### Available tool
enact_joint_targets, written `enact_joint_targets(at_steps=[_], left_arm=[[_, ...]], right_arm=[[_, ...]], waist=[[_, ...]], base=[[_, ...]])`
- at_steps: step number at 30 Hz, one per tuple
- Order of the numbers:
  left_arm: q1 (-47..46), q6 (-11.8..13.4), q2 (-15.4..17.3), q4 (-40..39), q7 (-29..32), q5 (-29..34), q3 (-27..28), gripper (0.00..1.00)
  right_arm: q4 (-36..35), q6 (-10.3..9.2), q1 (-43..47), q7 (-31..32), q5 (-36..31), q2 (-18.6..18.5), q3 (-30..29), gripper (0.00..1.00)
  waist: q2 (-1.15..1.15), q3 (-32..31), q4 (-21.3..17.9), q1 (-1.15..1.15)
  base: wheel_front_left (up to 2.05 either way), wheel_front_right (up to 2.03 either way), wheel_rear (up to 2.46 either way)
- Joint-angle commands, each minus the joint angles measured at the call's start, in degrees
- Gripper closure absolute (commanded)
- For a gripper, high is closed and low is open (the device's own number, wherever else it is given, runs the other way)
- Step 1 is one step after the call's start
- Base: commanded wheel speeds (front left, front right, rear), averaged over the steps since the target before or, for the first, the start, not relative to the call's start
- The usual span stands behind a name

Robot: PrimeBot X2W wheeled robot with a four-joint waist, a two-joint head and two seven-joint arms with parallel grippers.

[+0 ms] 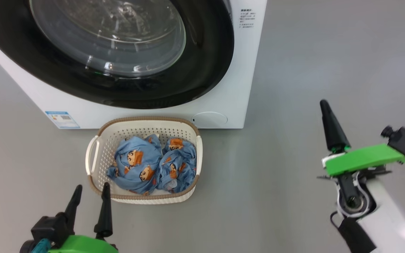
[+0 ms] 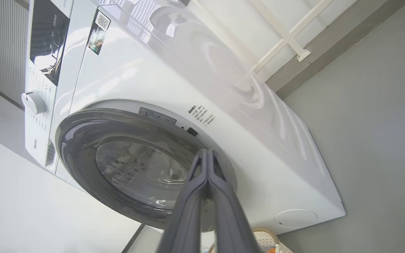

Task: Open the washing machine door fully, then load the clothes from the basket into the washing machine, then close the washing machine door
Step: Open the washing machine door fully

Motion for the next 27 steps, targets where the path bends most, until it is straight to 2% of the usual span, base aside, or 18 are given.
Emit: enact_joint_targets(at_steps=[1,9,14,20,27], left_arm=[[-2.20,-0.14,0.48,-1.08,-0.43,-0.36,1.35,0.00],[-4.60,-0.14,0.46,-0.96,-0.43,-0.98,-1.41,0.00],[-6.00,-0.14,0.45,-0.93,-0.43,-1.48,-2.97,0.00],[-7.58,-0.14,0.45,-0.74,-0.43,-2.09,-4.54,0.00],[-9.25,-0.14,0.45,-0.79,-0.43,-2.71,-6.13,0.00]], right_arm=[[-1.74,0.08,-2.13,-0.07,2.43,-1.13,2.02,1.00],[-3.13,0.08,-8.65,3.79,15.54,-6.93,5.52,1.00],[-3.59,0.08,-11.92,9.32,22.88,-9.34,5.29,1.00],[-3.35,0.08,-15.93,16.49,27.62,-11.48,4.32,1.00],[-2.62,0.08,-20.84,24.03,29.79,-12.95,3.11,1.00]], waist=[[0.00,1.25,0.99,0.00],[0.00,4.41,3.06,0.00],[0.00,6.60,4.52,0.00],[0.00,9.22,6.10,0.00],[0.00,11.97,7.66,0.00]], base=[[0.00,0.00,0.00],[0.00,0.00,0.00],[0.00,0.00,0.00],[0.00,0.00,0.00],[0.00,0.00,0.00]])
